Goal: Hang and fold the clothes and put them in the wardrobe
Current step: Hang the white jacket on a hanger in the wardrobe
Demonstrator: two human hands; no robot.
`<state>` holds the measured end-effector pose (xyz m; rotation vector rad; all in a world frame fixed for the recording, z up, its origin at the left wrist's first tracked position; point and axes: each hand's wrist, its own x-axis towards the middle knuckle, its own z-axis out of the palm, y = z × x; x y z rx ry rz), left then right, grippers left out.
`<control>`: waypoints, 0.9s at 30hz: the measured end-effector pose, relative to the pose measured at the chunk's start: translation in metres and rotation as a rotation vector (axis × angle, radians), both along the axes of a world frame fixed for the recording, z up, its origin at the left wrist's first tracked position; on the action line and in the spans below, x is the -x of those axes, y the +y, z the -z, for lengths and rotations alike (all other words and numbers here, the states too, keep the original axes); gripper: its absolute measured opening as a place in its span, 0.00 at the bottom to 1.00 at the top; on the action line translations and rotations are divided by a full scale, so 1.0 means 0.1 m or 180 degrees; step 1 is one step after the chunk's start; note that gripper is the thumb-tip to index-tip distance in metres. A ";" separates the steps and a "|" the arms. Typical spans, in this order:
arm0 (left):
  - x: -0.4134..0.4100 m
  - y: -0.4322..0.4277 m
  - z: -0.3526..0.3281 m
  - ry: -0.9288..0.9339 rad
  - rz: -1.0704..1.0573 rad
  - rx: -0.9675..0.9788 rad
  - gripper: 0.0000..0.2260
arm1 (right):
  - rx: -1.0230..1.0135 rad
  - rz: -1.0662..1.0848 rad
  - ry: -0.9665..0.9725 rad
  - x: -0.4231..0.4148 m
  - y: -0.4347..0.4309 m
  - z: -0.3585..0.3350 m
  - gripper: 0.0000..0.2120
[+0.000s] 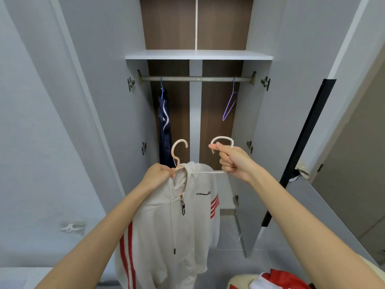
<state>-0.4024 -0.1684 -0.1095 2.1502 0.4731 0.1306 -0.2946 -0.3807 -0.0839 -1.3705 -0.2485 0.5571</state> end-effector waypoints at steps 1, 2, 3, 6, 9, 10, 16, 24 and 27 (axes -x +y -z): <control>0.00 0.00 0.02 0.0035 -0.0028 0.0013 0.11 | 0.0176 -0.0007 -0.0082 -0.01 -0.03 0.01 0.12; 0.00 0.00 0.04 0.0059 -0.0054 0.0044 0.11 | 0.0321 0.0035 -0.0134 -0.03 -0.04 0.02 0.12; 0.00 0.00 0.06 0.0073 -0.0070 0.0084 0.11 | 0.0497 0.0087 -0.0184 -0.03 -0.06 0.04 0.12; 0.02 -0.01 0.08 0.0092 -0.0057 0.0137 0.09 | 0.1723 -0.0111 -0.0577 0.03 -0.08 0.10 0.10; 0.03 -0.01 0.06 0.0043 0.0013 0.0131 0.10 | 0.3375 -0.0532 -0.1185 0.09 -0.08 0.19 0.14; 0.03 -0.02 0.04 0.0013 0.0037 0.0139 0.10 | 0.3800 -0.0504 -0.1412 0.11 -0.07 0.21 0.17; 0.00 -0.11 -0.09 -0.0081 0.0121 0.0379 0.11 | 0.2688 -0.0406 -0.2287 0.31 0.23 0.25 0.19; 0.03 -0.07 -0.13 -0.0149 0.0076 0.0603 0.19 | 0.2892 0.0383 -0.3274 0.36 0.47 0.28 0.08; 0.04 -0.02 -0.13 -0.0137 -0.0043 0.0659 0.17 | 0.2741 0.0822 -0.2744 0.25 0.40 0.18 0.09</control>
